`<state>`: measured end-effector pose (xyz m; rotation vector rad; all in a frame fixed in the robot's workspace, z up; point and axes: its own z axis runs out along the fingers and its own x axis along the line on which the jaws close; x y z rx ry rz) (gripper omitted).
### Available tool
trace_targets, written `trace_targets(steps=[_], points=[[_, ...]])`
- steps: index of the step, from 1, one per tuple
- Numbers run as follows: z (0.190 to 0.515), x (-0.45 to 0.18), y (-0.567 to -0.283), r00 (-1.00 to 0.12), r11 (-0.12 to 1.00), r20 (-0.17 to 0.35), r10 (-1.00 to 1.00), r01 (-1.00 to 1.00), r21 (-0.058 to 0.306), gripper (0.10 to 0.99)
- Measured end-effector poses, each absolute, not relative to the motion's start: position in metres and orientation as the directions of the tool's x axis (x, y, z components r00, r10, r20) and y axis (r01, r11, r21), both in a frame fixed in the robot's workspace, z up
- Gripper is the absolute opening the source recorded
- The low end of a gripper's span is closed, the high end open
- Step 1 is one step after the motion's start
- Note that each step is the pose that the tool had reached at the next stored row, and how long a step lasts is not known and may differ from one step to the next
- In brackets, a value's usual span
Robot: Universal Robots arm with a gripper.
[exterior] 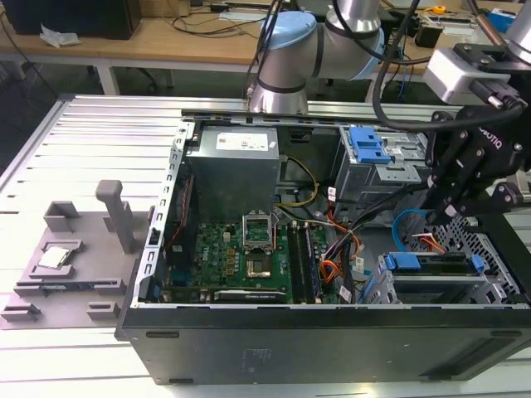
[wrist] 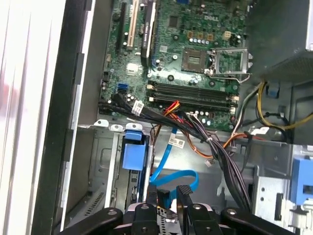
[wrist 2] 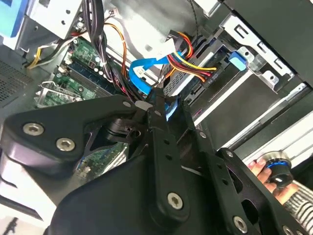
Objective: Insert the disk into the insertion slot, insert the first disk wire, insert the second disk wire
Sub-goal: 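Insert the second disk wire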
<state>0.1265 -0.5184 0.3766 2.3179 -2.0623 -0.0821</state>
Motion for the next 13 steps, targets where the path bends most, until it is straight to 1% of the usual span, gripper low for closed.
trace_targets(steps=[9,10,12,13], points=[[0.3752,0.1219,-0.5184,0.129,-0.13,-0.012,-0.992,-0.989,0.064,0.302],[0.3752,0.1219,-0.5184,0.129,-0.13,-0.012,-0.992,-0.989,0.064,0.286],[0.3752,0.1217,-0.5184,0.129,-0.13,-0.012,-0.992,-0.989,0.064,0.165],[0.3752,0.1217,-0.5184,0.129,-0.13,-0.012,-0.992,-0.989,0.064,0.165]])
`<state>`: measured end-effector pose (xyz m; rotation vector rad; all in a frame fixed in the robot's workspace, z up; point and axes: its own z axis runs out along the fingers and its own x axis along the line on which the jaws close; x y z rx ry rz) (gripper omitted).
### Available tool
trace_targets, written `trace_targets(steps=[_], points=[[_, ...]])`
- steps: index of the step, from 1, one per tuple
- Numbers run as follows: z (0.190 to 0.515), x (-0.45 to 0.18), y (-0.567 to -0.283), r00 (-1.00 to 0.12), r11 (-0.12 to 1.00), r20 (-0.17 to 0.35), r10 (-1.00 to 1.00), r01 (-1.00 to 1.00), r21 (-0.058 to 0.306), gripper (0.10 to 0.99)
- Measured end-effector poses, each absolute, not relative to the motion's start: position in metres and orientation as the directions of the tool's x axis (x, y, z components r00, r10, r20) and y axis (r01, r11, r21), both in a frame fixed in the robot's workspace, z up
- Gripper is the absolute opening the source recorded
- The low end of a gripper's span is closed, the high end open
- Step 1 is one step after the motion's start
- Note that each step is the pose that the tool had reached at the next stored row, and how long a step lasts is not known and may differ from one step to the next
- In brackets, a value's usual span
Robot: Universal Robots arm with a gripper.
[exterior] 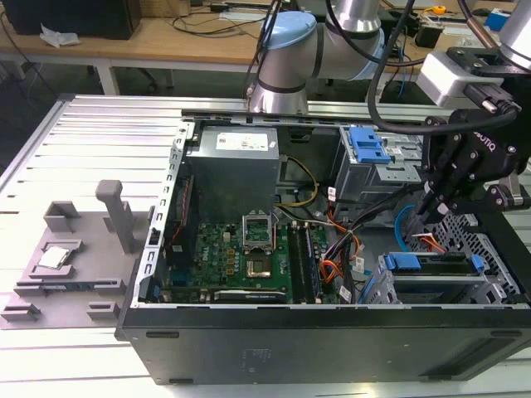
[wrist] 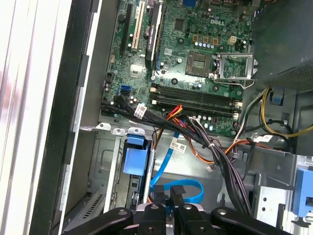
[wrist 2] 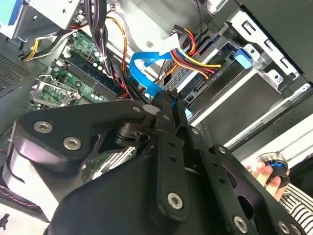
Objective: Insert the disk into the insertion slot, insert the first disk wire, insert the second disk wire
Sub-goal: 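Insert the second disk wire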
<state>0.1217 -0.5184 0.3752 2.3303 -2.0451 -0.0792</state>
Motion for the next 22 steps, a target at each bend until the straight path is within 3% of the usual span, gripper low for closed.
trace_targets(steps=[4,11,22], points=[[0.375,0.121,-0.52,0.129,-0.13,-0.012,-0.992,-0.989,0.064,0.165],[0.368,0.122,-0.548,0.129,-0.129,-0.012,-0.992,-0.99,0.064,0.165],[0.348,0.136,-0.55,0.114,-0.115,-0.013,-0.993,-0.991,0.066,0.165]])
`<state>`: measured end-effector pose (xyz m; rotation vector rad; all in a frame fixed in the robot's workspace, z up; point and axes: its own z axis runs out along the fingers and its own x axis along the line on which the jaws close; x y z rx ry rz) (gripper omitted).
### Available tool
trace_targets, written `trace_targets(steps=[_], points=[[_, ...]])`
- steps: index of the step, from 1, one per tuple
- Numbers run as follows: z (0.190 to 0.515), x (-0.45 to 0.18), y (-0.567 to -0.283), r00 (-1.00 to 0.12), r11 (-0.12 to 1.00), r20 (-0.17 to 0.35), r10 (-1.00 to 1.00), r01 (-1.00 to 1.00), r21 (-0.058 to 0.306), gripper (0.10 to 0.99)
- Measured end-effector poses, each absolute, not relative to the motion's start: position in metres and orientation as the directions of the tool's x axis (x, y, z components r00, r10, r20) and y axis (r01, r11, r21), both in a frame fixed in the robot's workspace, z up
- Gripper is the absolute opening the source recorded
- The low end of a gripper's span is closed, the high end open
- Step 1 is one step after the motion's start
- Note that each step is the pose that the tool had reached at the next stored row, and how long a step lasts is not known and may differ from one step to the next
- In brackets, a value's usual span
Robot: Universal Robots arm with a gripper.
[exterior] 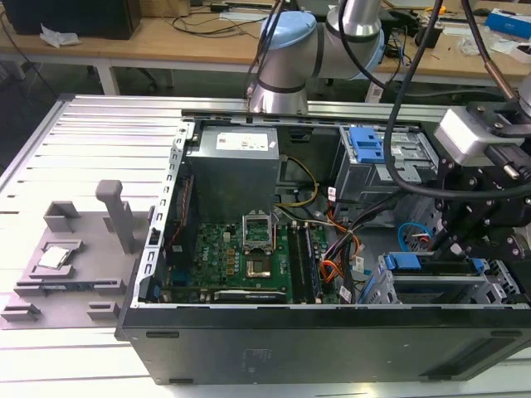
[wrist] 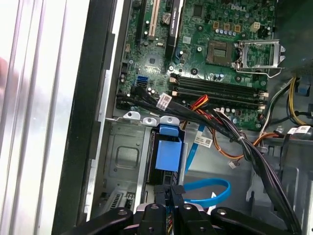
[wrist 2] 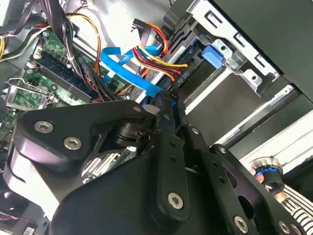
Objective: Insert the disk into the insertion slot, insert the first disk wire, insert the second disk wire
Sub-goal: 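Insert the second disk wire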
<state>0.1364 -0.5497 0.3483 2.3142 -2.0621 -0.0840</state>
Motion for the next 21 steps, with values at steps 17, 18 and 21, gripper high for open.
trace_targets(steps=[17,18,21], points=[[0.3436,0.1365,-0.548,0.114,-0.115,-0.015,-0.993,-0.991,0.066,0.165],[0.3437,0.1366,-0.548,0.114,-0.115,-0.016,-0.993,-0.991,0.066,0.165],[0.3438,0.1365,-0.5478,0.114,-0.115,-0.019,-0.993,-0.991,0.066,0.165]])
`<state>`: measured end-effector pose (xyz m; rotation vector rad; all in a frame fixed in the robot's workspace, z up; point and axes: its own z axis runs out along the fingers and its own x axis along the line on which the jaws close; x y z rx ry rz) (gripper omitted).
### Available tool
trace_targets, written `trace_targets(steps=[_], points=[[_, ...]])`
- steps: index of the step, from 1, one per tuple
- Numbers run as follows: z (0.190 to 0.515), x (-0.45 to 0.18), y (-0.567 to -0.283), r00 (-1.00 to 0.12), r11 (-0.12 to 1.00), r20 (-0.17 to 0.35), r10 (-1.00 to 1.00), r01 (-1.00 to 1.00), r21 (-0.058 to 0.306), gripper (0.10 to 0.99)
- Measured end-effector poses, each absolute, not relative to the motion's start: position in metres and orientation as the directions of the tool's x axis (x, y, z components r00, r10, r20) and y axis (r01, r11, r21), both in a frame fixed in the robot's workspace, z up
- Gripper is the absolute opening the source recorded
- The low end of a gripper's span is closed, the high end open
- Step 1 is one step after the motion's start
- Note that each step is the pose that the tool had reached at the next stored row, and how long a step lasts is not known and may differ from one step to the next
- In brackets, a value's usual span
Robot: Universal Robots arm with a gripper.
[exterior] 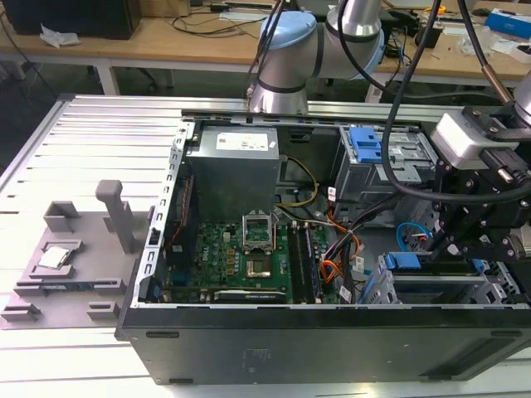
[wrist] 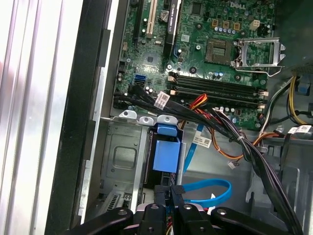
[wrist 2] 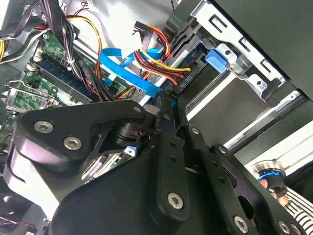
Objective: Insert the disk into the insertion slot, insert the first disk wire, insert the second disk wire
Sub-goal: 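Insert the second disk wire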
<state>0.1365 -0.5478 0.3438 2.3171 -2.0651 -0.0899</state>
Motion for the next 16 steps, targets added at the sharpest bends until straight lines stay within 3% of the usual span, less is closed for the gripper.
trace_targets(steps=[16], points=[[0.3394,0.1365,-0.551,0.114,-0.115,-0.025,-0.993,-0.991,0.065,0.165]])
